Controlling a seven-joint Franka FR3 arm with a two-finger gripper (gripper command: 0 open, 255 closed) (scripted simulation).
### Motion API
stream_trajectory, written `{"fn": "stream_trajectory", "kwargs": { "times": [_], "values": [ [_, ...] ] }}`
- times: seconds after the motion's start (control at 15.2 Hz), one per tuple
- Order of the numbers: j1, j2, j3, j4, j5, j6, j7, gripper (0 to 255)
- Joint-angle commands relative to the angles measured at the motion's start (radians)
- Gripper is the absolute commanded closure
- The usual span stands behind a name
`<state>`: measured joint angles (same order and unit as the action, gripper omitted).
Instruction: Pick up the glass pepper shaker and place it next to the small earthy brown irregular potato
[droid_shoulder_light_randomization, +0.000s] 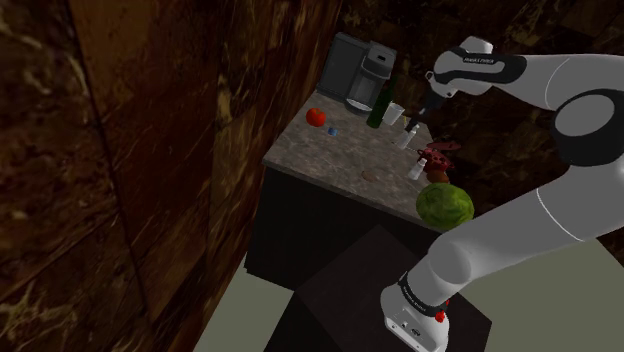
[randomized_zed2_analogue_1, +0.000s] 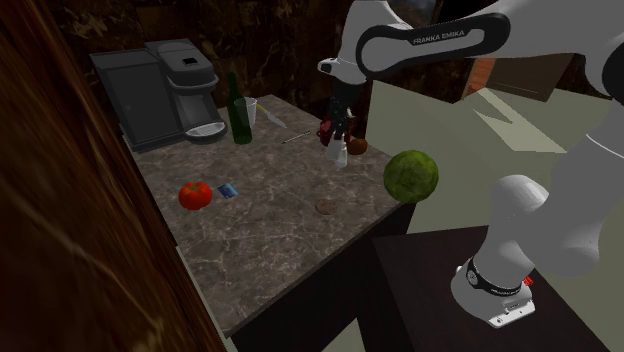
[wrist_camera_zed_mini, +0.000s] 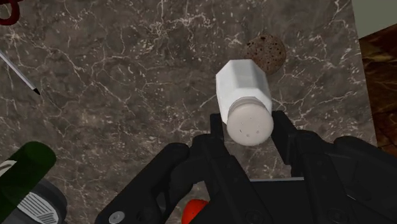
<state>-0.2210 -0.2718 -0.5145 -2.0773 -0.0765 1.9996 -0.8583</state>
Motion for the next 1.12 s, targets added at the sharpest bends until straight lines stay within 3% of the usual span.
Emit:
{"fn": "stream_trajectory", "kwargs": {
  "times": [0.0,0.79,1.06],
  "values": [
    [-0.020,-0.017,-0.030,-0.011,-0.008,-0.002,-0.047,255],
    [-0.106,-0.016,-0.237,0.040,-0.012,-0.044,-0.340,255],
    [-0.107,-0.010,-0.246,-0.009,-0.010,0.010,-0.347,255]
  ]
}}
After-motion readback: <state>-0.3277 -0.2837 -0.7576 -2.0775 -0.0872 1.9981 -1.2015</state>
